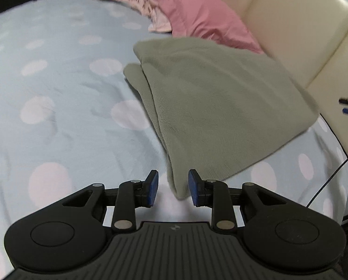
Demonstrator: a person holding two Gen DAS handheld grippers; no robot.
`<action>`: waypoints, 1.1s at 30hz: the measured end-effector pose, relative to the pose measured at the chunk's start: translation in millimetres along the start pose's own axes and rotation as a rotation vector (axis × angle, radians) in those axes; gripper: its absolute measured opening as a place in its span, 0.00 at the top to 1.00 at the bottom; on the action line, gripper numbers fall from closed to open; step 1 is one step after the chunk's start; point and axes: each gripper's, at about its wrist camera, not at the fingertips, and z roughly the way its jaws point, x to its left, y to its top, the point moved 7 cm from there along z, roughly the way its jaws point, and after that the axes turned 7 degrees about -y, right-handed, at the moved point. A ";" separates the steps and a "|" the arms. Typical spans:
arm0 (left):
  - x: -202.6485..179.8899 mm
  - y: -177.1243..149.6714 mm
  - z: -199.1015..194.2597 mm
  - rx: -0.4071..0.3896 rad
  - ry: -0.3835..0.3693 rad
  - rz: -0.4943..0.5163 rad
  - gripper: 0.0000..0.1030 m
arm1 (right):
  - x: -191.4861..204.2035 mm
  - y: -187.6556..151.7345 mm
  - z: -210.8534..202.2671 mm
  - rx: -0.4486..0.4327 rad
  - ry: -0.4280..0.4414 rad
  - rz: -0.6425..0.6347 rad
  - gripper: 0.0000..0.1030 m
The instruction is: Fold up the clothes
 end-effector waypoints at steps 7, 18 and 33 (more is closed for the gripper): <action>-18.8 -10.1 -73.6 -0.074 0.061 0.104 0.76 | 29.2 15.0 -105.5 -0.058 0.140 -0.099 0.55; -71.1 -21.1 -196.4 -0.205 -0.019 0.162 0.68 | 48.9 2.5 -324.5 -0.121 0.339 -0.228 0.46; -125.9 -84.4 -292.4 -0.263 -0.155 0.255 0.50 | 62.3 -102.0 -528.6 0.005 0.432 -0.550 0.32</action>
